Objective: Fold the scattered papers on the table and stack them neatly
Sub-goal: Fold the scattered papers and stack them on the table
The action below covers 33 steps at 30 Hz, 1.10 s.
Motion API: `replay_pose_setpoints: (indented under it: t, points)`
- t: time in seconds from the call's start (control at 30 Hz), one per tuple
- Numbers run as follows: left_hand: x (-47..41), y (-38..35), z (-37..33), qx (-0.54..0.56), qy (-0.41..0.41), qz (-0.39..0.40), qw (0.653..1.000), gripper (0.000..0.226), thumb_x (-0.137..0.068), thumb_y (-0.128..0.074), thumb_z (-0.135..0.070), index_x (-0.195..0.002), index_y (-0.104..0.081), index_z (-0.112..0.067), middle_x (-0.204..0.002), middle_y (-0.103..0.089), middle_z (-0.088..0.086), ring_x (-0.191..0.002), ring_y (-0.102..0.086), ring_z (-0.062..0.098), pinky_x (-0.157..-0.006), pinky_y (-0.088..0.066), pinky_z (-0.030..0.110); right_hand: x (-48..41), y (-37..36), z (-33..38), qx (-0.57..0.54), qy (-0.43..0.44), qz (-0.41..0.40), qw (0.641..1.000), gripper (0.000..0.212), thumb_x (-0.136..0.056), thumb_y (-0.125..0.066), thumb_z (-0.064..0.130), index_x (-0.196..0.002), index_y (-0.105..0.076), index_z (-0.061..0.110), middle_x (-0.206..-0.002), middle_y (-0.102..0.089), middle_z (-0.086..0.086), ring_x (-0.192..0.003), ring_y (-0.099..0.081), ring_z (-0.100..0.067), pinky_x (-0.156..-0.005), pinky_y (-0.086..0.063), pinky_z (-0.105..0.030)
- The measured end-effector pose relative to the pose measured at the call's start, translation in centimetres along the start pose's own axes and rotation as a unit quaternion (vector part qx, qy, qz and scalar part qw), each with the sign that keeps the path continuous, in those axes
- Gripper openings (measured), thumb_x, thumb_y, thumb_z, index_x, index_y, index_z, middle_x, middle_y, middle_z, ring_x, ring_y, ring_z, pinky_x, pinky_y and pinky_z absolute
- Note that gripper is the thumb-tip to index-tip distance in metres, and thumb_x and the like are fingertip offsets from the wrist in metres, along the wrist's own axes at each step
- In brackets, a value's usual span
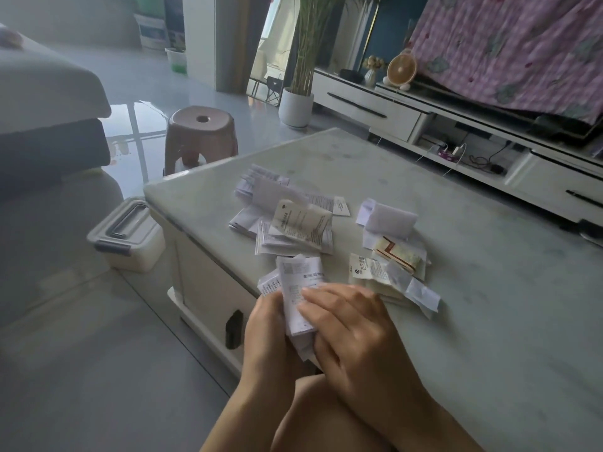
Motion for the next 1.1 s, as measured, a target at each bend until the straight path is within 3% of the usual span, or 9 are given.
replay_pose_setpoints:
  t: [0.07,0.17,0.33,0.47,0.63,0.7,0.9,0.97,1.1]
  points:
    - [0.3,-0.5,-0.2,0.024,0.0,0.028,0.999,0.045,-0.095,-0.036,-0.036,-0.085,-0.065,-0.003,-0.073,-0.063,0.013,-0.06,-0.063,0.019,-0.052,-0.052,0.022,0.0,-0.5,0.2,-0.047,0.005,0.029,0.998,0.027,-0.088,-0.049,0.012,-0.103,-0.071,0.006,-0.113,-0.067,-0.008,-0.11,-0.061,-0.024,-0.097,-0.044,-0.037]
    - [0.7,-1.0,-0.2,0.025,0.009,0.06,0.998,0.062,-0.084,-0.042,-0.056,-0.104,-0.065,-0.002,-0.088,-0.07,0.017,-0.076,-0.07,0.024,-0.061,-0.058,0.028,0.2,-1.3,0.1,-0.103,-0.015,0.082,0.991,0.028,-0.088,-0.051,0.021,-0.105,-0.07,0.008,-0.119,-0.066,-0.006,-0.117,-0.058,-0.02,-0.103,-0.041,-0.036]
    - [0.4,0.1,-0.6,-0.054,-0.029,0.01,0.998,0.022,-0.091,-0.052,-0.02,-0.104,-0.061,-0.005,-0.078,-0.07,0.012,-0.061,-0.067,0.019,-0.05,-0.055,0.029,-0.2,-0.4,-2.6,-0.281,-0.192,0.007,0.94,0.016,-0.085,-0.056,0.017,-0.094,-0.07,0.017,-0.104,-0.069,0.007,-0.106,-0.059,-0.004,-0.095,-0.042,-0.018]
    - [0.4,0.3,-0.1,-0.077,-0.019,0.0,0.997,0.018,-0.091,-0.052,-0.02,-0.101,-0.062,-0.01,-0.077,-0.072,0.007,-0.062,-0.069,0.016,-0.054,-0.058,0.031,2.2,0.3,-10.2,-0.202,-0.366,-0.037,0.908,0.029,-0.083,-0.065,0.01,-0.107,-0.061,0.025,-0.107,-0.062,0.009,-0.103,-0.055,0.0,-0.089,-0.041,-0.014]
    - [0.4,0.2,0.6,-0.101,0.002,0.017,0.995,0.015,-0.091,-0.053,-0.02,-0.096,-0.064,-0.011,-0.078,-0.072,0.007,-0.062,-0.069,0.017,-0.06,-0.057,0.035,6.3,-2.4,-15.0,-0.113,-0.426,0.167,0.882,0.071,-0.081,-0.069,0.024,-0.143,-0.033,0.017,-0.145,-0.038,0.006,-0.13,-0.037,-0.01,-0.098,-0.023,-0.009]
    - [0.3,0.0,0.8,-0.108,0.009,0.025,0.994,0.014,-0.091,-0.053,-0.019,-0.095,-0.064,-0.011,-0.077,-0.072,0.007,-0.06,-0.068,0.017,-0.059,-0.057,0.036,6.8,-3.0,-15.2,-0.13,-0.44,0.176,0.871,0.073,-0.082,-0.068,0.026,-0.144,-0.03,0.018,-0.148,-0.035,0.002,-0.13,-0.037,-0.011,-0.096,-0.022,-0.007]
    - [-0.4,-0.4,1.0,-0.135,0.009,0.026,0.99,0.017,-0.091,-0.053,-0.02,-0.101,-0.063,-0.01,-0.081,-0.07,0.008,-0.06,-0.067,0.017,-0.051,-0.057,0.03,7.0,-2.1,-15.9,-0.082,-0.426,0.207,0.877,0.038,-0.09,-0.049,0.006,-0.127,-0.053,0.014,-0.131,-0.055,-0.006,-0.118,-0.052,-0.022,-0.089,-0.034,-0.018]
    - [-0.5,-0.6,1.0,-0.139,0.008,0.03,0.99,0.018,-0.092,-0.053,-0.021,-0.103,-0.063,-0.01,-0.081,-0.071,0.007,-0.06,-0.067,0.016,-0.051,-0.057,0.029,6.9,-1.6,-15.9,-0.057,-0.421,0.202,0.882,0.04,-0.089,-0.043,0.001,-0.123,-0.058,0.015,-0.122,-0.062,-0.01,-0.11,-0.056,-0.028,-0.084,-0.039,-0.026]
    - [-0.1,-0.8,1.2,-0.143,0.0,0.048,0.988,0.016,-0.091,-0.053,-0.024,-0.099,-0.064,-0.015,-0.075,-0.072,0.003,-0.059,-0.068,0.015,-0.052,-0.057,0.031,6.5,1.9,-17.9,-0.086,-0.492,0.028,0.866,0.021,-0.091,-0.044,0.001,-0.107,-0.056,0.009,-0.089,-0.062,-0.014,-0.08,-0.055,-0.031,-0.062,-0.032,-0.028]
Point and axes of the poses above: each hand's wrist, its own x-axis away from the middle knuckle, its own y-axis out of the back of the hand, z = x × y, the point moved 8 cm from there along -x, towards the middle knuckle
